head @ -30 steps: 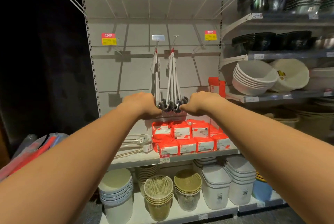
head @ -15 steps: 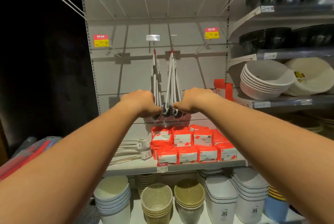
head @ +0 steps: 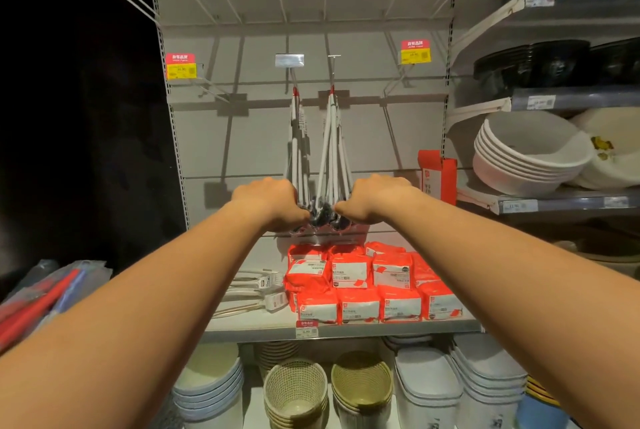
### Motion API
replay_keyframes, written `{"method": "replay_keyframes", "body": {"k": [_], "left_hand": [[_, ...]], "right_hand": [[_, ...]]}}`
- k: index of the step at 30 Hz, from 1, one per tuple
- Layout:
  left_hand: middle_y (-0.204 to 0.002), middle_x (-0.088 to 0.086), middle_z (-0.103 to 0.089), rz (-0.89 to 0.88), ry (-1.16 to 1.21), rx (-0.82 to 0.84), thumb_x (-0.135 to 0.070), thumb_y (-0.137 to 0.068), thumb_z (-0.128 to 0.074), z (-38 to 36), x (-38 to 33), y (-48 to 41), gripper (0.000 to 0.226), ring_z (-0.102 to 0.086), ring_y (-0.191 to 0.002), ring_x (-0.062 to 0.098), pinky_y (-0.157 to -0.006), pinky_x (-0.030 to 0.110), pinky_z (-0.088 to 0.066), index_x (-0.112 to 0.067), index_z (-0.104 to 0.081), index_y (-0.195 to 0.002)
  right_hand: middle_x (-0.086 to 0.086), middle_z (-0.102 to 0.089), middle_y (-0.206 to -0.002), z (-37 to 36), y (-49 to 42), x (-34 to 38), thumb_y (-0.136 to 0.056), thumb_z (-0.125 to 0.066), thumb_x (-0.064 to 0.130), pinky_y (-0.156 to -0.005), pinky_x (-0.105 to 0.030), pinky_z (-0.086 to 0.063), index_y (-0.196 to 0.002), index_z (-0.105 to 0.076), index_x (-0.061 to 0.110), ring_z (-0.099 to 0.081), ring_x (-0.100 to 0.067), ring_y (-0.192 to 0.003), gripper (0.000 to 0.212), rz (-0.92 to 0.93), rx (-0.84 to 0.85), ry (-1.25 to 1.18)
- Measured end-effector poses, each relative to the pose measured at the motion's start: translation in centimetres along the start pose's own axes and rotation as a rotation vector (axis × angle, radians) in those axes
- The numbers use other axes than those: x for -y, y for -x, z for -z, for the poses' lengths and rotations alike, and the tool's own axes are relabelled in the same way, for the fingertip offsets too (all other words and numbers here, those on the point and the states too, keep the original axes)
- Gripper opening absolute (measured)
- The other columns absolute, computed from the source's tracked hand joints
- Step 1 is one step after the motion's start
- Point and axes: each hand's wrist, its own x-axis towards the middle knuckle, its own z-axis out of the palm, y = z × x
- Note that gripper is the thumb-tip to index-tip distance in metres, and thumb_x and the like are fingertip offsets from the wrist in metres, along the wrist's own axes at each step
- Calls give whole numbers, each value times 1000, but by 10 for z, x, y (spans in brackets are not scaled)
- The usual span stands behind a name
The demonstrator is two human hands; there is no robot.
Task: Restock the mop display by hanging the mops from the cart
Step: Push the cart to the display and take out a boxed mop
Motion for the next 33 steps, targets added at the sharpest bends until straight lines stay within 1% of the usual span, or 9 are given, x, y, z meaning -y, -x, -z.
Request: {"method": "replay_keyframes", "body": {"k": [2,5,8,12,16,20,24,27,33], "left_hand": [[-94,1,-59,-6,1,-6,-48,-89,-52,-5,6,-13,33,-55,-89,22,-70,32,-42,-21,-65,-103],[-92,2,-57,-19,10,7,-46,-89,-53,-12,22,-35,33,-53,-88,23,-69,31,-39,-20,-66,-103],[-91,2,-59,-32,11,12,-47,-88,-54,-20,45,-61,32,-56,-88,23,-69,30,-41,-19,-66,-100],[-91,2,-59,-56,5,8,-47,-89,-52,-28,78,-93,32,-56,-89,23,-70,31,-43,-20,-65,-100],[-91,1,-59,-83,-4,3,-46,-90,-53,-36,106,-122,31,-55,-87,22,-68,31,-40,-20,-65,-101],[-94,2,-61,-115,-13,17,-48,-89,-52,-49,123,-149,33,-56,-88,22,-68,31,-41,-21,-65,-101],[-97,2,-61,-154,-4,17,-45,-87,-53,-65,131,-172,29,-56,-89,23,-67,31,-41,-21,-64,-98],[-99,4,-62,-170,10,29,-44,-87,-54,-74,132,-187,29,-58,-92,25,-69,31,-42,-20,-65,-99],[-91,2,-61,-179,18,37,-45,-88,-53,-86,127,-220,29,-56,-85,22,-65,31,-41,-20,-65,-99]], "right_hand": [[-2,-51,-80,-4,-12,4,-95,-35,55,-76,-35,-42,-90,-51,15,-53,-22,-82,43,-11,9,-12],[0,-51,-74,-7,-33,14,-95,-35,53,-74,-34,-43,-82,-53,14,-54,-18,-75,46,-39,21,-7],[-2,-53,-84,-9,-59,29,-95,-35,53,-78,-35,-45,-95,-53,15,-55,-22,-86,42,-58,40,8],[-5,-54,-99,-14,-96,56,-95,-34,53,-80,-37,-45,-113,-59,15,-55,-24,-90,49,-75,44,-3],[-5,-53,-100,-19,-124,79,-95,-36,52,-85,-39,-46,-105,-57,16,-54,-25,-92,43,-113,38,-34],[-6,-52,-100,-27,-143,92,-96,-34,55,-86,-40,-45,-119,-57,13,-51,-25,-91,53,-139,68,-24],[-9,-57,-121,-36,-158,95,-97,-33,55,-95,-42,-44,-127,-55,13,-54,-27,-104,57,-175,100,1],[-8,-56,-110,-43,-171,95,-97,-34,52,-94,-42,-46,-125,-56,13,-54,-27,-99,53,-197,104,1],[-6,-54,-103,-54,-204,88,-96,-35,52,-94,-42,-48,-121,-57,13,-56,-25,-95,51,-207,102,-8]]}}
